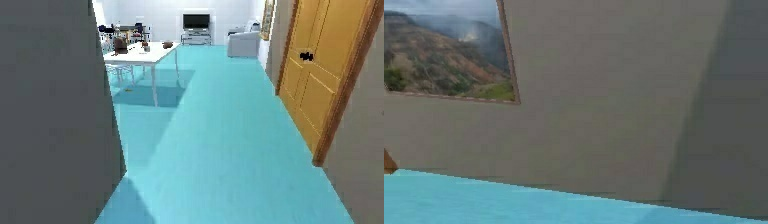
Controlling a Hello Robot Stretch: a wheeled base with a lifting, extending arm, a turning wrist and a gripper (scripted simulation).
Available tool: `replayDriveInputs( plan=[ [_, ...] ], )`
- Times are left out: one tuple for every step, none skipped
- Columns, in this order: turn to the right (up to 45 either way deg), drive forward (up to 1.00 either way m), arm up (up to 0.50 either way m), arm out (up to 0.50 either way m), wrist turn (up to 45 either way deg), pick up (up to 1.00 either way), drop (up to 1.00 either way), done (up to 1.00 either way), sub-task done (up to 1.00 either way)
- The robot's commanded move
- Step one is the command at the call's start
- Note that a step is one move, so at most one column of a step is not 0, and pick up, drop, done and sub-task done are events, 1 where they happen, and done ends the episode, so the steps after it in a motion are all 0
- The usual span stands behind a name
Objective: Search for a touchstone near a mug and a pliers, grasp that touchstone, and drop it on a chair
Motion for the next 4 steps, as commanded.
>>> replayDriveInputs(
  plan=[
    [0.0, 1.0, 0.0, 0.0, 0.0, 0.0, 0.0, 0.0, 0.0],
    [0.0, 0.75, 0.0, 0.0, 0.0, 0.0, 0.0, 0.0, 0.0],
    [-33.0, 0.0, 0.0, 0.0, 0.0, 0.0, 0.0, 0.0, 0.0],
    [0.0, 0.65, 0.0, 0.0, 0.0, 0.0, 0.0, 0.0, 0.0]
  ],
)
